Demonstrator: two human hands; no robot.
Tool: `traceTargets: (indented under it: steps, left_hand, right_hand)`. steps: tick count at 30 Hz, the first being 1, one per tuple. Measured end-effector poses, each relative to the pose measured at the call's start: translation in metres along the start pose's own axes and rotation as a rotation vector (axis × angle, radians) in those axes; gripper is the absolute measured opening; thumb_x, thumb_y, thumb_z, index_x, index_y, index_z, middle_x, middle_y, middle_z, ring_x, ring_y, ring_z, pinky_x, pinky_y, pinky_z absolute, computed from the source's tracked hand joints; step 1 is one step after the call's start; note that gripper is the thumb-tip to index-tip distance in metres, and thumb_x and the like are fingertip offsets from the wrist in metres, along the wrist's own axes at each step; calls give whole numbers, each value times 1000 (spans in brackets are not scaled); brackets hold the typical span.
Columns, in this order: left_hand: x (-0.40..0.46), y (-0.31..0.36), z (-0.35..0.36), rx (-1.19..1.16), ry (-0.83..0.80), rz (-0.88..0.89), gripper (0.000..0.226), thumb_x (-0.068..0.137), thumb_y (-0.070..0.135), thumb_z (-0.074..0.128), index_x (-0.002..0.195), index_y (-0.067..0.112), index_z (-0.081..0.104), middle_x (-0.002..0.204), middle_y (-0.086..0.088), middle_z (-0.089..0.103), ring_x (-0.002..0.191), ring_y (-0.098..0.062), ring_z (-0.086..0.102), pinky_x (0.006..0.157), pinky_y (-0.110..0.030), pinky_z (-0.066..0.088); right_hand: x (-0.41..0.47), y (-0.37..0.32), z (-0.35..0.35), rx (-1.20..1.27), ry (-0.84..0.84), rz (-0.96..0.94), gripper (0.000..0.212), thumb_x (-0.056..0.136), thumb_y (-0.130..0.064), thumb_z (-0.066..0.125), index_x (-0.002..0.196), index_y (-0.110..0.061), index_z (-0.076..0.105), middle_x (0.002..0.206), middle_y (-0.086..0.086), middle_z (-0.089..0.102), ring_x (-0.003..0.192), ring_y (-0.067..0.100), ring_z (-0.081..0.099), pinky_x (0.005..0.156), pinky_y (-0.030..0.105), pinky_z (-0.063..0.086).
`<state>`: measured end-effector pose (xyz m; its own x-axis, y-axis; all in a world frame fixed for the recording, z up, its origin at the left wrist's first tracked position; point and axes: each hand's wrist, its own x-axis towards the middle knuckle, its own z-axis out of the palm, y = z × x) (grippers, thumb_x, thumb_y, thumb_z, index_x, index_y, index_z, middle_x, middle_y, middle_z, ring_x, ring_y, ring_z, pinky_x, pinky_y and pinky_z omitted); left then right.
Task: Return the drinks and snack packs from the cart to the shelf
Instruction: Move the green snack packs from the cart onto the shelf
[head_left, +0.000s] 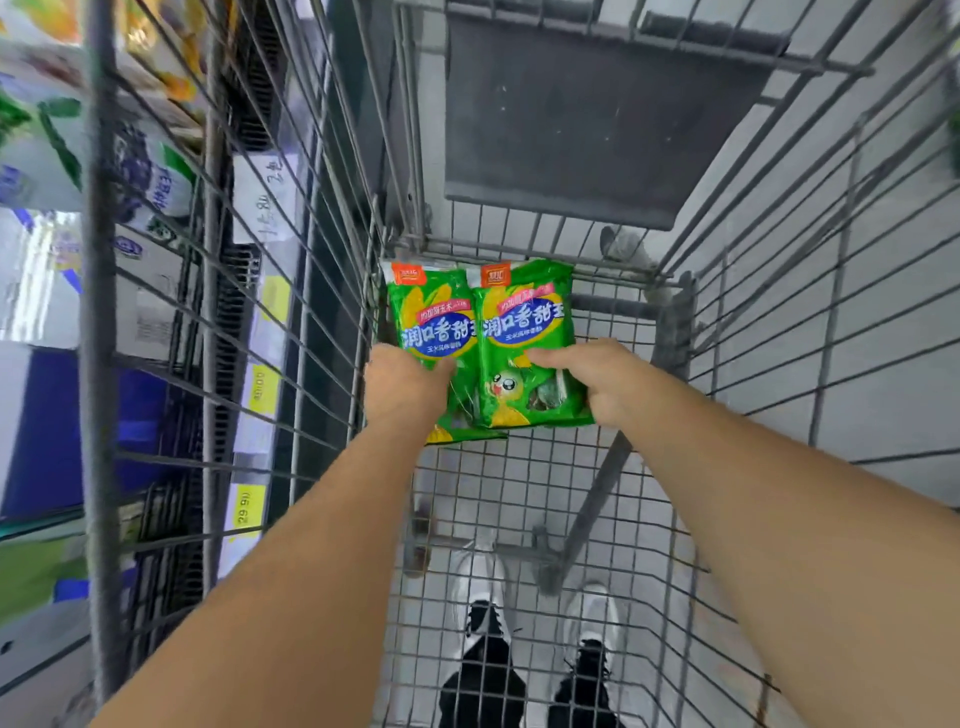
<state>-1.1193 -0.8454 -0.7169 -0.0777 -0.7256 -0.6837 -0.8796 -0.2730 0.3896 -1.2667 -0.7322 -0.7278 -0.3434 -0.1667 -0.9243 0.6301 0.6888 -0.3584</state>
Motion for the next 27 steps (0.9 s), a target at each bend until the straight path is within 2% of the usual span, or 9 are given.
traceTargets:
  steps: [4,7,8,11,13,17,20,22,27]
  left_hand:
    - [-6,-2,-3,-66,-76,-89,64,69,28,88,115,4,51,104,-10,63,91,-29,64,82,-41,57]
    - [-13,-1,6,-49,-233,-75,55,58,25,91,104,10,66,102,-9,71,92,-27,68,87,-43,58]
    - [-15,0,9,-43,-246,-58,51,60,25,89,104,11,67,103,-9,71,92,-26,68,87,-43,58]
    - [-14,2,16,-145,-225,-39,44,74,35,80,105,8,64,101,-10,69,87,-26,66,84,-40,57]
    - [-14,5,16,-183,-202,-48,41,78,41,78,91,7,59,89,-8,63,76,-23,61,69,-34,55]
    - [-18,-1,20,-124,-180,18,36,69,27,85,86,8,59,84,-9,62,64,-19,59,49,-29,46]
    - [-20,-4,21,-141,-225,32,45,65,15,86,103,9,62,98,-11,69,81,-27,69,70,-43,61]
    - [-20,-7,20,-182,-236,27,33,66,16,87,92,15,66,93,-7,71,79,-25,69,72,-40,61]
    - [-57,-8,3,-303,-231,-60,29,66,16,87,91,11,72,87,-7,74,75,-25,69,69,-40,61]
  right_hand:
    - [51,32,-33,-166,-47,103,112,32,-14,102,133,-13,55,125,17,67,107,36,68,81,66,54]
    - [92,73,-51,-229,-30,119,151,-2,-28,101,139,-19,48,136,13,60,117,36,62,86,71,49]
    - [80,74,-49,-200,-10,112,149,2,-31,102,140,-17,46,138,13,58,118,36,61,88,68,50]
    - [-11,43,-25,-113,76,68,125,54,-39,97,152,-7,26,155,13,38,140,34,41,112,52,38]
    - [-19,44,-24,-104,135,14,116,67,-44,88,153,-3,23,160,14,30,144,34,33,114,48,32]
    - [-7,53,-24,-142,195,-79,104,68,-47,87,147,-3,36,151,13,44,136,32,44,106,42,40]
    - [-7,53,-24,-216,255,-157,73,71,-43,86,126,-7,56,131,10,59,118,30,57,99,39,49]
    - [-12,49,-22,-268,287,-198,47,71,-41,86,101,-13,62,113,9,66,101,27,62,92,39,53]
    - [-47,32,-31,-397,325,-243,63,65,-41,89,113,-8,65,112,13,70,102,30,66,90,43,56]
